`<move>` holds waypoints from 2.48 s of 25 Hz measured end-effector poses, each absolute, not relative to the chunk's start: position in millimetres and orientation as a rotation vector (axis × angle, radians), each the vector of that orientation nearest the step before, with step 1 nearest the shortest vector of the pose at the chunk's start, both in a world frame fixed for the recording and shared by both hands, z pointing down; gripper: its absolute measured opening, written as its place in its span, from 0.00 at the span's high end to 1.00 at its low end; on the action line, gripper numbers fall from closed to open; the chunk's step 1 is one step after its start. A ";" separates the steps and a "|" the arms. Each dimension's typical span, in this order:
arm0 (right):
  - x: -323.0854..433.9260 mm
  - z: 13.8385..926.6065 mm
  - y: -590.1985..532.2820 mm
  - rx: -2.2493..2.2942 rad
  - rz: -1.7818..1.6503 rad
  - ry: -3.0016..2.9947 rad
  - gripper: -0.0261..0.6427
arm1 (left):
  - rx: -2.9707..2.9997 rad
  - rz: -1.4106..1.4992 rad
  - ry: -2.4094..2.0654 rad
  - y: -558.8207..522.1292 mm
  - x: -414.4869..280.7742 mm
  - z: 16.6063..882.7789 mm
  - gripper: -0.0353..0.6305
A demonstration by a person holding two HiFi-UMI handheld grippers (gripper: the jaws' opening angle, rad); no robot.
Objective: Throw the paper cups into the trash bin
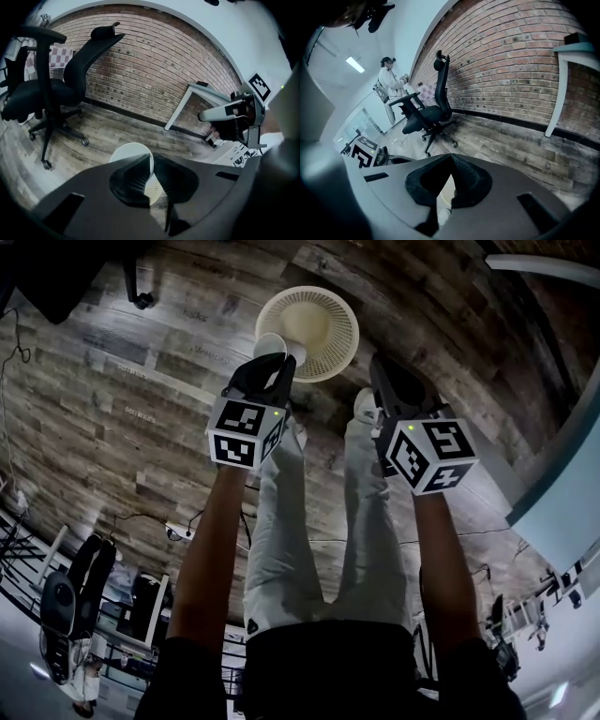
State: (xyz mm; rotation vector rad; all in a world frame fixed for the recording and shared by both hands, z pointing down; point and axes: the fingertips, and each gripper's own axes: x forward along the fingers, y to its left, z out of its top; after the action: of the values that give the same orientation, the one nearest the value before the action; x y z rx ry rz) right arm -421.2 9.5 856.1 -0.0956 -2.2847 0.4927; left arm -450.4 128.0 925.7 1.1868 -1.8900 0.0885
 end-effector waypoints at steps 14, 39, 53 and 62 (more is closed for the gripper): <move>-397.7 945.2 35.7 -0.147 0.496 -2.166 0.97 | 1.144 0.159 -1.873 107.1 -444.9 1037.0 0.87; -399.6 890.0 11.1 -0.194 0.466 -2.211 0.97 | 1.122 0.164 -1.915 106.2 -431.4 972.3 0.91; -380.8 812.8 13.4 -0.292 0.453 -2.244 0.97 | 1.073 0.086 -1.989 115.4 -387.1 871.5 0.93; -383.8 735.8 15.5 -0.366 0.385 -2.328 0.97 | 1.084 0.016 -2.161 98.7 -406.4 761.4 0.93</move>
State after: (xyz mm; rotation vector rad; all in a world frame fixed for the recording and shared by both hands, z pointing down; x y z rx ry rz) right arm -383.8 15.5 735.8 -0.3659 -2.3280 0.3854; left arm -406.4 98.7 761.4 1.0840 -2.1613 0.0156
